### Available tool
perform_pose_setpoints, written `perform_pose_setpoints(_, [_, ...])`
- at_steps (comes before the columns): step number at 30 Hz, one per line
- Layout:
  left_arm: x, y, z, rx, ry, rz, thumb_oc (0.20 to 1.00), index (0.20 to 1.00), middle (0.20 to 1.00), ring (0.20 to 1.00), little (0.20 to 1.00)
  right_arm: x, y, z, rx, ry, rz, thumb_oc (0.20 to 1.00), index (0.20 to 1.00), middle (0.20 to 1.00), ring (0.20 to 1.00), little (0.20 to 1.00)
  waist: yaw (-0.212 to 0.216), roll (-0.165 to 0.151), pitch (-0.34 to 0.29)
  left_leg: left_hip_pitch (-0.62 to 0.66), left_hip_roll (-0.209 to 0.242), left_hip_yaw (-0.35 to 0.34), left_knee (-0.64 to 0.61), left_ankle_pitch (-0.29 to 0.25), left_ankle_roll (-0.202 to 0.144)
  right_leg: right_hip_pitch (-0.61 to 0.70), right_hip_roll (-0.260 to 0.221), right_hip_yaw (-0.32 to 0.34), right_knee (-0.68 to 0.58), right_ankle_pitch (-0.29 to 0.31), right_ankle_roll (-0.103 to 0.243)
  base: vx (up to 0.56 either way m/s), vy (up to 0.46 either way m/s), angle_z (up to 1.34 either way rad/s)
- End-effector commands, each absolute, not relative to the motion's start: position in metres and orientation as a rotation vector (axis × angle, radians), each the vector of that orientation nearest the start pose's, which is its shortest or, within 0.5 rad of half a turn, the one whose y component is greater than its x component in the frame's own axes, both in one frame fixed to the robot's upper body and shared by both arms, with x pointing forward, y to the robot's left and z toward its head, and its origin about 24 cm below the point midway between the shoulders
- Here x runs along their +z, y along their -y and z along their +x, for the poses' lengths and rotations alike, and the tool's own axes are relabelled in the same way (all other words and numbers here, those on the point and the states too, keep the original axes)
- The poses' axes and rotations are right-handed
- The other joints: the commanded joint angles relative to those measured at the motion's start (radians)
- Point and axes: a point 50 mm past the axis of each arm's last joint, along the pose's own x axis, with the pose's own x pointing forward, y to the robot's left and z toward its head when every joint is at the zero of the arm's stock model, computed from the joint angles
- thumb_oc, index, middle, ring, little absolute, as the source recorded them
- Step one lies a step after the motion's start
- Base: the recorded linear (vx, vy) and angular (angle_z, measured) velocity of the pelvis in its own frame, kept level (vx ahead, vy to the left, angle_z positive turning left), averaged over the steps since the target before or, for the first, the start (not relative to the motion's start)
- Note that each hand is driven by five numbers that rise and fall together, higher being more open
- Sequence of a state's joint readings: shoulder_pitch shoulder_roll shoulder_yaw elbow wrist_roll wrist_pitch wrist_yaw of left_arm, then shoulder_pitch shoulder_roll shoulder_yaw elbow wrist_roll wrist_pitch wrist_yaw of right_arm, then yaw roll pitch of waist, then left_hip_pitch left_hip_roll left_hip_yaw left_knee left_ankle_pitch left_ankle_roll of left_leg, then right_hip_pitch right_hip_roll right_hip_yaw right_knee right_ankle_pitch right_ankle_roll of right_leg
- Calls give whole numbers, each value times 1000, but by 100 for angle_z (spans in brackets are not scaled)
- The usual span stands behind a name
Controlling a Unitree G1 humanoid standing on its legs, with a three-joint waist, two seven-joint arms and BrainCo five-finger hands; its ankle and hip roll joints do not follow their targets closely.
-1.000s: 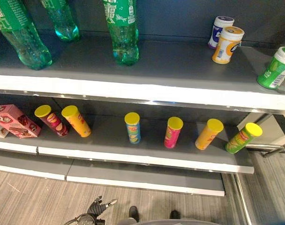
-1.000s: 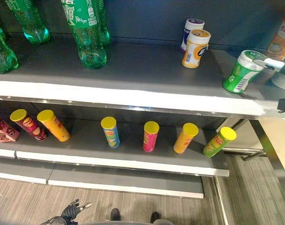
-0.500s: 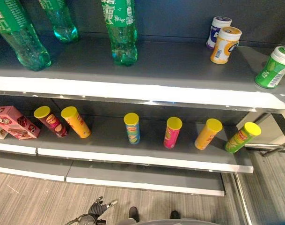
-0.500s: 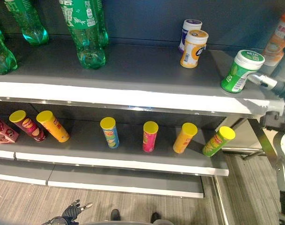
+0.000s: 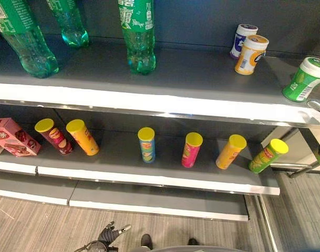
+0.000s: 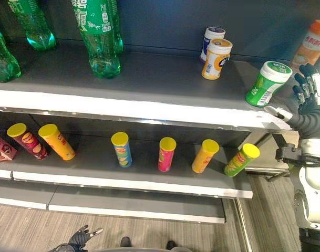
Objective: Put the goods on the table back onto the shelves and tidy them up.
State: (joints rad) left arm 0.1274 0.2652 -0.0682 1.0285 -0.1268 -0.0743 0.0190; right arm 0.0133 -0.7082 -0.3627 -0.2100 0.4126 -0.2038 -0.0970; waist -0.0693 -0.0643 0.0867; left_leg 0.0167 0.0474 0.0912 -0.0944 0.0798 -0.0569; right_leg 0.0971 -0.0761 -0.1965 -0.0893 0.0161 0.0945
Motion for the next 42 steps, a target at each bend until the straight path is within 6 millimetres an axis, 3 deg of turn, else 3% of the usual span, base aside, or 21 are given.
perform_pose_setpoints(1, [-143,-252,107,176,-1016,227,1000,1000,1000,1000,1000,212,295,223,-260,643,-341,1000,1000,1000,1000,1000,35,5,7,59,56,18,47,-128,-62,-33,-107,-9,8,-6,141,0,0,0])
perform_pose_setpoints(9, [-145,-249,107,188,-1026,236,1000,1000,1000,1000,1000,209,264,237,-210,679,-275,1000,1000,1000,1000,1000,46,8,14,55,49,11,55,-132,-55,-34,-114,-11,10,-2,142,0,0,0])
perform_pose_setpoints(18, [-144,-252,106,196,-1028,246,1000,1000,1000,1000,1000,221,256,246,-175,713,-279,1000,1000,1000,1000,1000,59,1,20,46,41,12,63,-134,-52,-38,-121,-12,12,4,144,0,0,0])
perform_pose_setpoints(42, [-145,-247,110,187,-1023,239,1000,1000,1000,1000,1000,218,230,249,-14,721,-157,1000,1000,1000,1000,1000,65,-3,21,59,45,15,57,-132,-55,-30,-122,-19,13,1,140,0,0,0])
